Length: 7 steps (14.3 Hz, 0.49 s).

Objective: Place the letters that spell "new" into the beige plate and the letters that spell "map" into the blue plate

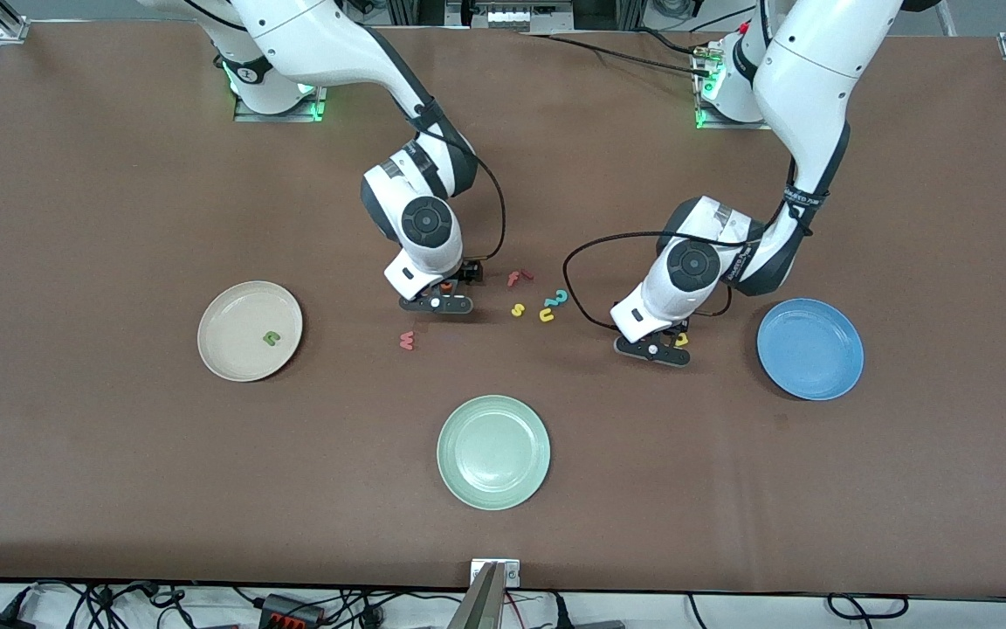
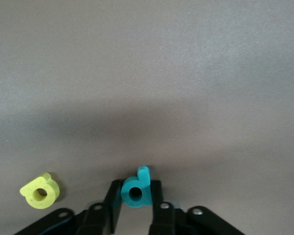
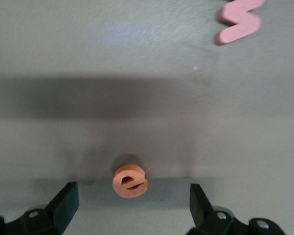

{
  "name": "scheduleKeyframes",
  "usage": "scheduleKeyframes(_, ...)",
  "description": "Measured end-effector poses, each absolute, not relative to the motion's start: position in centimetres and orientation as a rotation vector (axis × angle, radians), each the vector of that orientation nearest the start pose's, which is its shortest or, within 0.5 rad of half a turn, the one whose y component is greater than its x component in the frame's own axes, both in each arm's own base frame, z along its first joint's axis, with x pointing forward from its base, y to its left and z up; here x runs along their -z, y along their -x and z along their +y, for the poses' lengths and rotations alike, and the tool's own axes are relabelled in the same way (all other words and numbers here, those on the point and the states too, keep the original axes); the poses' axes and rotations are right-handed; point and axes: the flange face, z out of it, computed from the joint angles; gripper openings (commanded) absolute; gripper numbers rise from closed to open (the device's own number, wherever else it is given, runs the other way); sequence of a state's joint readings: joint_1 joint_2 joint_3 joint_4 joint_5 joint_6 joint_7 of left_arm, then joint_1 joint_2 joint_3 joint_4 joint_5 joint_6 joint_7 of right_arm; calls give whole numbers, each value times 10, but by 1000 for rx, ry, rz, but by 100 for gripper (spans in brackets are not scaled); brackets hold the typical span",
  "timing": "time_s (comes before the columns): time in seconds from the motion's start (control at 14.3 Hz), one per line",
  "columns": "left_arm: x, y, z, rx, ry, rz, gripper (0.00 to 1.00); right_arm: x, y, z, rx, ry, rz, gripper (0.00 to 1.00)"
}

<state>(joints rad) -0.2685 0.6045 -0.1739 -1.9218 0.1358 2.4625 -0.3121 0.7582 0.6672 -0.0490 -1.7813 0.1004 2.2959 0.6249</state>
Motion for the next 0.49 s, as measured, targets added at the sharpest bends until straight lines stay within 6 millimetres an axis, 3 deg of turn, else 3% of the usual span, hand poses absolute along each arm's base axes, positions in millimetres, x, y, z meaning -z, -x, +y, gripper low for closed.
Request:
scheduleKeyframes(0.07,-173,-560,-263,-82,3117,331,6,-168,-482,421,-231,3195,-65,100)
scheduleKeyframes(0.28,-182,-566,-257,-106,3103,306,6,-167,-481,422,-234,3192,-114,87)
scheduleKeyframes(0.49,-226,-589,-226,-221,3039,265,7,-168,-483,420,-228,3189,-130,81)
